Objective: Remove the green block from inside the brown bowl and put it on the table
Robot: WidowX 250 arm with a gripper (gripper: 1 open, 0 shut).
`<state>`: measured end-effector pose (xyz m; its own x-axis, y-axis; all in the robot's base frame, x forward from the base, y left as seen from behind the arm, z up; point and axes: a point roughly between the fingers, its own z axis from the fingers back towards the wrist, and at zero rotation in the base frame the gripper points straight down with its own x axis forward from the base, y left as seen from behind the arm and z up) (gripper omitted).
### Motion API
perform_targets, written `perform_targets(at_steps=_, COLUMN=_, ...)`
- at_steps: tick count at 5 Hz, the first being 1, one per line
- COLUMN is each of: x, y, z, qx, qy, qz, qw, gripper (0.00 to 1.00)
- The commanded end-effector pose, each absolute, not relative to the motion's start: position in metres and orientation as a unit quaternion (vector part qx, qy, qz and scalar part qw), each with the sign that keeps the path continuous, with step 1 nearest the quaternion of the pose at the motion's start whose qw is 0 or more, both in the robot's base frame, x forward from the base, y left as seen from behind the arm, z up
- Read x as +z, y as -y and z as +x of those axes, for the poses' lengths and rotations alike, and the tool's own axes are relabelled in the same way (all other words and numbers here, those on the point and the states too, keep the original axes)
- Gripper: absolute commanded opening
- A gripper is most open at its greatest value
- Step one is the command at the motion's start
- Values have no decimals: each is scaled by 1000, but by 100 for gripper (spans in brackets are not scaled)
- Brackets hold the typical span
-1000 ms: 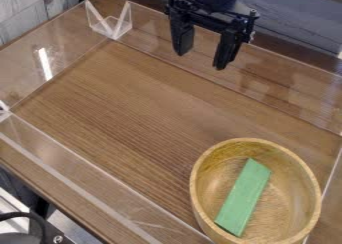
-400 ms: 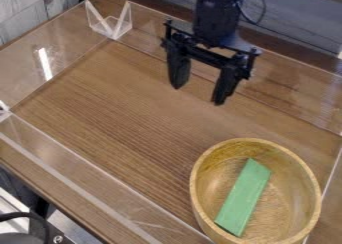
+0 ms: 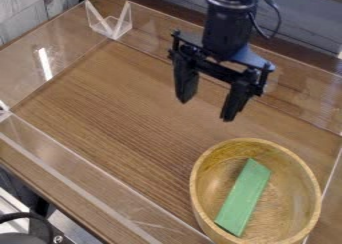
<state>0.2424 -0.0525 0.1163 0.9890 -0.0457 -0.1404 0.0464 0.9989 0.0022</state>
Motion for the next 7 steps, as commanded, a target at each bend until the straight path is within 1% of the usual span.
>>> perform_targets(at_steps=1, x=132, y=62, z=238, qx=-27, qy=-37, qz=-4, qw=999, gripper=100)
perform_targets(at_steps=3, x=130, y=84, z=223, qx=-36, qy=-33, qz=-7, qw=999, gripper=100)
perform_targets(at_steps=4, x=126, y=103, z=214, qx=-43, qy=-26, qz=-11, qw=999, gripper=100)
perform_targets(at_steps=5, x=116, y=119, z=206, qx=-44, qy=-19, qz=-14, qw=999, gripper=100)
perform_targets(at_steps=7, x=101, y=131, z=200, qx=-52, qy=-10, qz=-21, qw=998, gripper=100)
